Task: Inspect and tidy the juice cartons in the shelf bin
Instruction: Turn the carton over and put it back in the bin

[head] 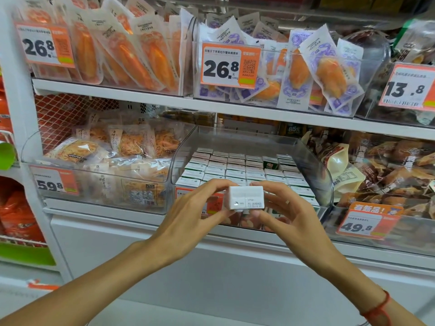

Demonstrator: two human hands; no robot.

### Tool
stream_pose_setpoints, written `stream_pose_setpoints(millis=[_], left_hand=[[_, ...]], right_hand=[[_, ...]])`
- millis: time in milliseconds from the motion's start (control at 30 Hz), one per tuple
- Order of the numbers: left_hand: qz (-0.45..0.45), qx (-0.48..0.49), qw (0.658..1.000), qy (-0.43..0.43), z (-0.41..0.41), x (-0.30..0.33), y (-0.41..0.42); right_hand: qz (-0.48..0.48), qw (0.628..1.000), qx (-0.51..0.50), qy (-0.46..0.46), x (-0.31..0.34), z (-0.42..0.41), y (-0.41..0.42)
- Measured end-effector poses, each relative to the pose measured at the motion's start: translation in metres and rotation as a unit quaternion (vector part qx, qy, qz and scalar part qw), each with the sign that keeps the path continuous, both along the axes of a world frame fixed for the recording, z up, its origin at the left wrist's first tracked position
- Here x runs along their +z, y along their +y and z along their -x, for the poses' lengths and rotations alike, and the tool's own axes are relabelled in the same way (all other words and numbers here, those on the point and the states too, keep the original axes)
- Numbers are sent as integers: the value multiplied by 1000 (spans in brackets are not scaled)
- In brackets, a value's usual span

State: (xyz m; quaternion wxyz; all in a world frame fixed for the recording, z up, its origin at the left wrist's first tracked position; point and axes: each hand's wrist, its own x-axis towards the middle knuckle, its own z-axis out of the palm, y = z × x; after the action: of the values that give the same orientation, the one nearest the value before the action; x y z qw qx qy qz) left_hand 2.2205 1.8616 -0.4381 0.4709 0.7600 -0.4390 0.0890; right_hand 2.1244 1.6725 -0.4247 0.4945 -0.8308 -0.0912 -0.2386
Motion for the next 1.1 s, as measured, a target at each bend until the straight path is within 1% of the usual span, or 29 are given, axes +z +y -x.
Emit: stream_pose_setpoints(millis=[133, 267, 367, 433, 533, 667, 800, 900, 1000, 1100], left_hand=[[7, -11, 1000, 29, 2, 1, -1], [9, -35, 995, 94, 6, 3, -3], [41, -24, 985, 168, 15, 5, -3], [70, -28, 968, 238, 20, 6, -3], [101, -25, 931, 350, 21, 10, 0], [129, -5, 858, 496, 15, 12, 1], [136, -13, 782, 608, 11, 4, 1], [128, -31, 729, 672, 9, -1, 4], [119, -19, 704, 700, 6, -6, 5], [115, -15, 700, 705, 5, -7, 6]], right_hand=[[3, 1000, -15, -16, 0, 1, 2], [-10, 999, -31, -16, 0, 0, 5], [-62, 998, -27, 1, -2, -1, 5], [-93, 995, 0, 34, -3, -1, 5], [-80, 994, 34, 69, -2, 1, 7], [-72, 991, 39, 107, 0, 2, 9], [-80, 988, 10, 133, -1, 1, 10], [-91, 982, 1, 164, -5, -3, 10], [-107, 974, -12, 201, -8, -7, 11], [-110, 968, -12, 224, -8, -7, 12]])
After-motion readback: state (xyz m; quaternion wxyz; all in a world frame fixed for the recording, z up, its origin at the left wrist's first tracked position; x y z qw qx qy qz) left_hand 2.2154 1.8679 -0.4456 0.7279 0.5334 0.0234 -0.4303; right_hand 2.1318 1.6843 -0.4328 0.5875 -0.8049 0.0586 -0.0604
